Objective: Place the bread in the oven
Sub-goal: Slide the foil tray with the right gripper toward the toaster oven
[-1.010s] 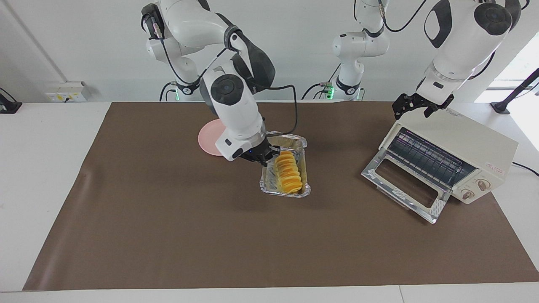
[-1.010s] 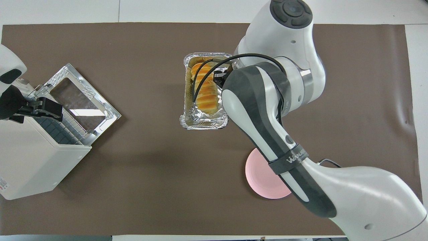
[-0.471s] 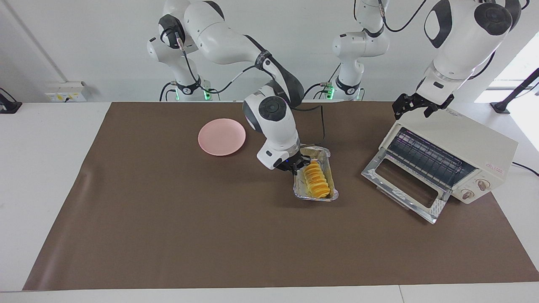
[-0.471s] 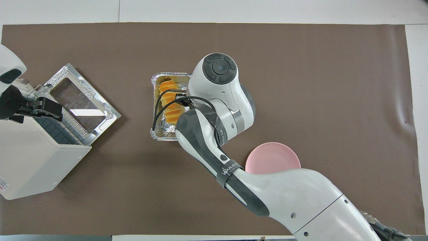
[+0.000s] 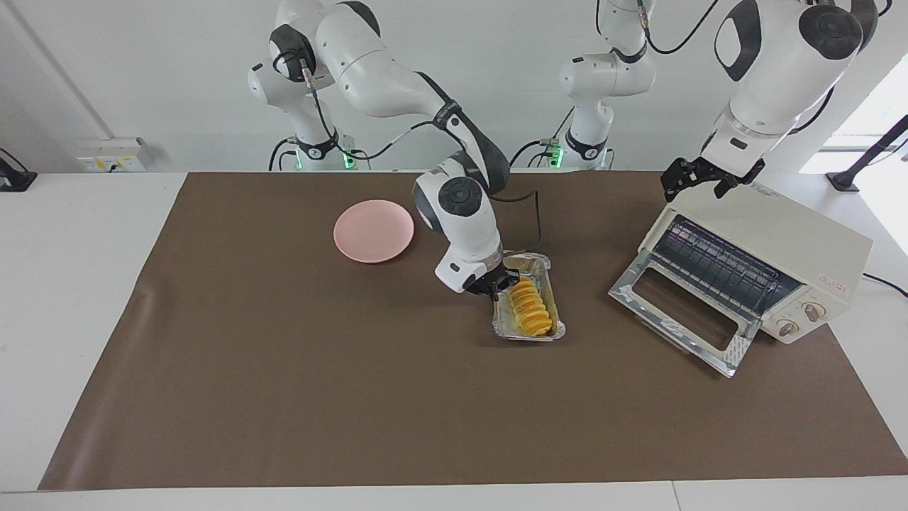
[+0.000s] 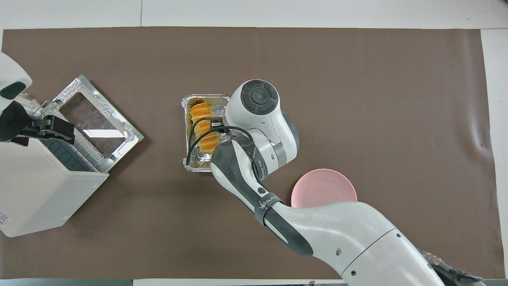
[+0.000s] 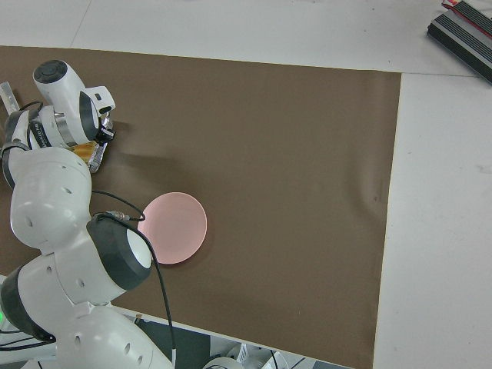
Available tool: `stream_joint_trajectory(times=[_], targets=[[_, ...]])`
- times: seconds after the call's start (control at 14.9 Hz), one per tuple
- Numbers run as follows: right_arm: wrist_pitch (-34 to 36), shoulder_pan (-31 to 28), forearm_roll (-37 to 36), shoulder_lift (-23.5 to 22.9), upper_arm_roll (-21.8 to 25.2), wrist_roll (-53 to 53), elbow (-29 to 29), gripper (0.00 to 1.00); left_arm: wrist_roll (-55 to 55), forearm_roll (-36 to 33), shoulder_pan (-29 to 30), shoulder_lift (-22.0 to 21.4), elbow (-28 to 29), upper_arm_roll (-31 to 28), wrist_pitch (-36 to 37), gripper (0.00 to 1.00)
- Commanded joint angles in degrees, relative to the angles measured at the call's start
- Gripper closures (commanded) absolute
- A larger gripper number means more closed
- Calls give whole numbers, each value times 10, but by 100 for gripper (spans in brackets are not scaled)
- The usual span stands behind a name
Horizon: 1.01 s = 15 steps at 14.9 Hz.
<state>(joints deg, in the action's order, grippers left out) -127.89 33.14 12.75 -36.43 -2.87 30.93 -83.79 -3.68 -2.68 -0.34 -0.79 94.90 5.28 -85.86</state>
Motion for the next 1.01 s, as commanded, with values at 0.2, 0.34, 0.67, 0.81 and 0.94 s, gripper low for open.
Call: stream_joint_trajectory(times=[0.2,0.34,0.67,0.81,0.94], targets=[[-37,0,17,20,1,-23,-46,0,-5,9,-5,-9,7,3,-4,0],[-21,0,21,22,1,-12,-37,0,-7,21,-6,-7,5,3,-17,0],[82,-24,42,47,4,-1,35,0,-18,76,-37,16,0,1,-62,0],[92,-46,40,81,8,-1,35,0,-29,78,-52,51,-22,3,-67,0],[118,-84,33,124,8,-10,30,0,-106,76,-105,122,-81,7,-73,0]])
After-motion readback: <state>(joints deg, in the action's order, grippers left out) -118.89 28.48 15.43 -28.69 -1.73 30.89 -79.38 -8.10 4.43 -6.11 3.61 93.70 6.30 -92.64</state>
